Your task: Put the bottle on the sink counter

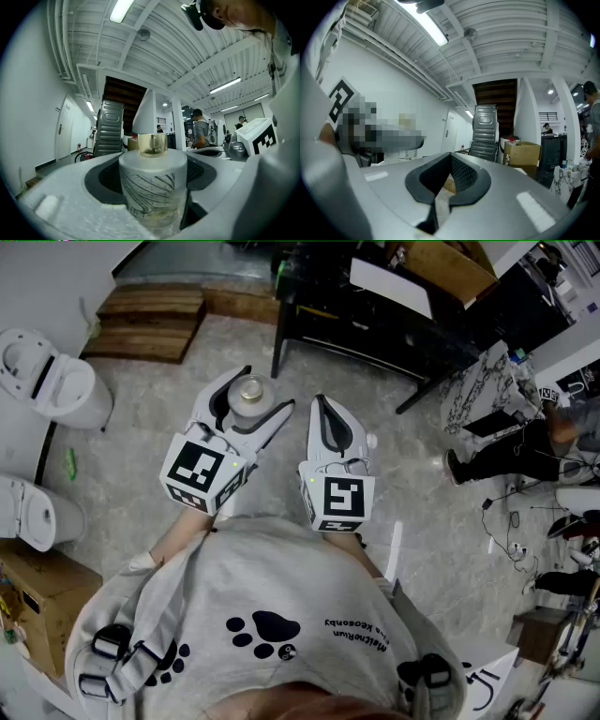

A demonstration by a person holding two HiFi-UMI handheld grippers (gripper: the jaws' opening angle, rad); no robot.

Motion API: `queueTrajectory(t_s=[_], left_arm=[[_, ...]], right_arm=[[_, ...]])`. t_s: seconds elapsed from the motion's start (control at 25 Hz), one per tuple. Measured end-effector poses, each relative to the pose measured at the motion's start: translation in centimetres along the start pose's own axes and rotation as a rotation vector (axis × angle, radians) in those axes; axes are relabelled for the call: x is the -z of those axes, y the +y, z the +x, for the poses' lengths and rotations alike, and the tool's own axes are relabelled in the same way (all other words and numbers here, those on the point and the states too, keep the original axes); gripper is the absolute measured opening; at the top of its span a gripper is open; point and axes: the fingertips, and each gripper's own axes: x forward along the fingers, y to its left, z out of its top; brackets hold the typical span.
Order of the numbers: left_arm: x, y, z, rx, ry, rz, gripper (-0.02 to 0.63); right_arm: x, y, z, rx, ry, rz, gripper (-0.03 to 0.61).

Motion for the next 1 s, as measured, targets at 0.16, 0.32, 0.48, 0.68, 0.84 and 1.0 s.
queueTrajectory(t_s=[0.16, 0.32, 0.48, 0.68, 0.84, 1.0], left_arm=[[-0.1, -0.5, 0.6, -0.010, 0.000, 0.001, 0.342], [-0.2, -0.9, 1.4, -0.024, -0.001, -0.002, 0.342], [0.0, -1.3, 2.2, -0.033, -0.006, -0.008, 0.342], [0.2, -2.0, 3.3, -0.034, -0.007, -0.009, 0.342], [0.5, -1.9, 4.2, -0.025, -0.003, -0.013, 0.342], [0.6, -0.9, 5.5, -0.019, -0.004, -0.011, 0.342]], right_arm=[[0.1, -0.5, -0.1, -0.018, -0.004, 0.002, 0.002], [0.1, -1.4, 0.0, -0.032, -0.007, -0.004, 0.002], [0.3, -2.3, -0.1, -0.048, -0.017, 0.012, 0.002], [0.9, -3.7, -0.2, -0.049, -0.023, 0.044, 0.002], [0.9, -4.5, 0.1, -0.042, -0.036, 0.043, 0.002], [1.1, -5.1, 1.3, -0.038, -0.040, 0.040, 0.002]])
